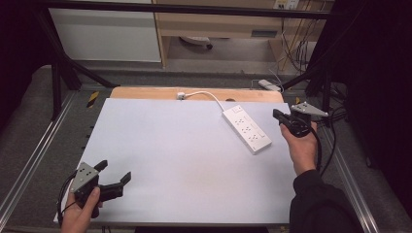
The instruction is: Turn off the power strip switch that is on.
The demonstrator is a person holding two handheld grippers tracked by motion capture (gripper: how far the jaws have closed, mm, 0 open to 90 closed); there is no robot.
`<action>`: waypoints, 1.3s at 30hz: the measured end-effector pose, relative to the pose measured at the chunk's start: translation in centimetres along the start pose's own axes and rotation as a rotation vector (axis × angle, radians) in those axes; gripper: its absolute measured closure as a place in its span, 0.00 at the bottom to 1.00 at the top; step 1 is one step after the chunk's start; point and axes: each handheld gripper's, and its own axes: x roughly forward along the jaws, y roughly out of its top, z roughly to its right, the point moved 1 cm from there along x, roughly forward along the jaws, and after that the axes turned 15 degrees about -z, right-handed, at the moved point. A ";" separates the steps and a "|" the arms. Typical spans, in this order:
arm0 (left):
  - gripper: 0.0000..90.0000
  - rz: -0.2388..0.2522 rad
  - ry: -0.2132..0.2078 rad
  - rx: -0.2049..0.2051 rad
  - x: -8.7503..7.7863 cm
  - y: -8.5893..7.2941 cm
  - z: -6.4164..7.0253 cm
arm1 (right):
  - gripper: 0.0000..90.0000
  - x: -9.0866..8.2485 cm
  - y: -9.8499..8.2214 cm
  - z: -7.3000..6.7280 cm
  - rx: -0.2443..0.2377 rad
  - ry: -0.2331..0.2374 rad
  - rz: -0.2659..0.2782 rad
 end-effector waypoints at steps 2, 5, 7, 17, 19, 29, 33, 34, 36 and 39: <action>0.06 0.000 0.004 0.001 0.0 0.0 0.0 | 1.00 0.4 -0.1 0.0 0.000 0.003 -0.008; 0.06 -0.002 0.007 0.001 0.0 0.0 0.1 | 1.00 1.0 -0.2 0.1 -0.002 -0.001 -0.019; 0.06 -0.002 0.007 0.001 0.0 0.0 0.1 | 1.00 1.2 -0.2 0.1 0.003 0.003 -0.025; 0.06 0.000 0.003 -0.001 0.0 0.0 0.0 | 1.00 2.3 -0.4 0.5 0.002 -0.001 -0.048; 0.06 -0.001 0.003 -0.001 0.1 0.0 0.0 | 1.00 2.4 -0.5 0.6 0.005 -0.003 -0.051; 0.05 -0.001 0.003 -0.001 0.0 0.0 0.0 | 1.00 3.3 -0.8 1.0 0.009 -0.008 -0.077; 0.05 -0.003 0.006 0.003 0.1 0.0 0.0 | 1.00 3.6 -0.9 0.9 0.009 -0.005 -0.088; 0.05 -0.003 0.005 0.005 0.1 0.0 0.0 | 1.00 3.7 -0.9 0.9 0.011 -0.003 -0.090; 0.06 -0.003 0.005 0.006 0.1 0.0 0.0 | 1.00 3.9 -0.9 0.9 0.012 -0.003 -0.095; 0.05 -0.001 0.006 0.006 0.0 0.0 0.0 | 1.00 4.3 -1.0 0.9 0.017 -0.002 -0.101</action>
